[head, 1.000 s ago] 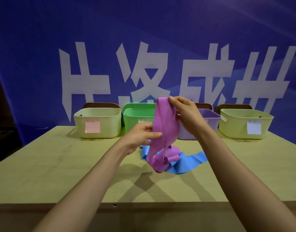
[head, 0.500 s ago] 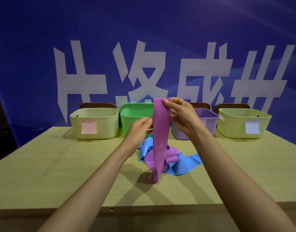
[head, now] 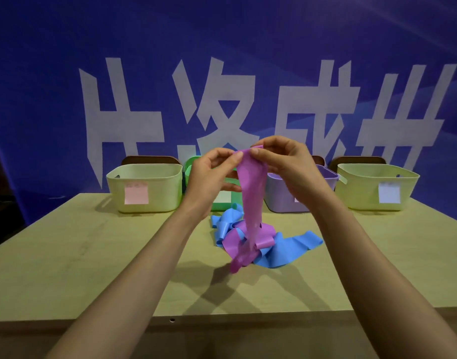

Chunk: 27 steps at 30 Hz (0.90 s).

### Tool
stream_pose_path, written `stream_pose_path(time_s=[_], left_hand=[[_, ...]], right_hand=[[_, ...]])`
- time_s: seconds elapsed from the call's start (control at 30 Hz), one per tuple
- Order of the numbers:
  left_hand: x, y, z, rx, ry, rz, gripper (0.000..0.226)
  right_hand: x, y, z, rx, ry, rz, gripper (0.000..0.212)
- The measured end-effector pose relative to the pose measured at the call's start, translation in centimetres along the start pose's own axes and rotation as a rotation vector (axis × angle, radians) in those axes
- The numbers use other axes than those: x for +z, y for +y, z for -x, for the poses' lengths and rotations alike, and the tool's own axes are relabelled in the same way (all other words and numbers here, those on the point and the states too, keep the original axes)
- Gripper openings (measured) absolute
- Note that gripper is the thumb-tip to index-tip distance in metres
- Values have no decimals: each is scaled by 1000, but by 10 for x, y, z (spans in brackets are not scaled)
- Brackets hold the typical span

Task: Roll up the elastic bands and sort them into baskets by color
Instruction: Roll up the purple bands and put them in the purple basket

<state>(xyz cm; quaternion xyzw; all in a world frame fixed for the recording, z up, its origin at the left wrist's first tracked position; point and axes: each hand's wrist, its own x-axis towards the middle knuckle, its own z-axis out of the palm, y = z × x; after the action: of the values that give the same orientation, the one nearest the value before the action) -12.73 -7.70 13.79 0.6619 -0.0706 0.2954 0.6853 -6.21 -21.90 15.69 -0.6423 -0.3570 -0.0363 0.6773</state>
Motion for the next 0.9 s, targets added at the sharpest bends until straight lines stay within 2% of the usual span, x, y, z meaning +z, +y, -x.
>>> stream_pose_path(time_s=[0.17, 0.27, 0.43, 0.6, 0.7, 0.83, 0.9], left_hand=[[-7, 17, 7, -47, -117, 94, 3], [-12, 10, 1, -104, -135, 80, 6], [-26, -60, -11, -302, -98, -35, 6], [-43, -144, -13, -496, -61, -131, 7], [-46, -169, -25, -511, -52, -148, 11], [-48, -182, -40, -508, -110, -166, 4], [-48, -185, -44, -495, -130, -176, 9]], right_hand=[[-6, -18, 13, 29, -92, -51, 14], [-5, -9, 10, 77, -85, -56, 16], [6, 71, -3, 279, -50, -16, 5], [16, 169, -6, 423, -96, 125, 7], [17, 196, -14, 402, -87, 187, 6], [10, 203, -25, 306, -120, 321, 12], [9, 206, -28, 279, -136, 328, 13]])
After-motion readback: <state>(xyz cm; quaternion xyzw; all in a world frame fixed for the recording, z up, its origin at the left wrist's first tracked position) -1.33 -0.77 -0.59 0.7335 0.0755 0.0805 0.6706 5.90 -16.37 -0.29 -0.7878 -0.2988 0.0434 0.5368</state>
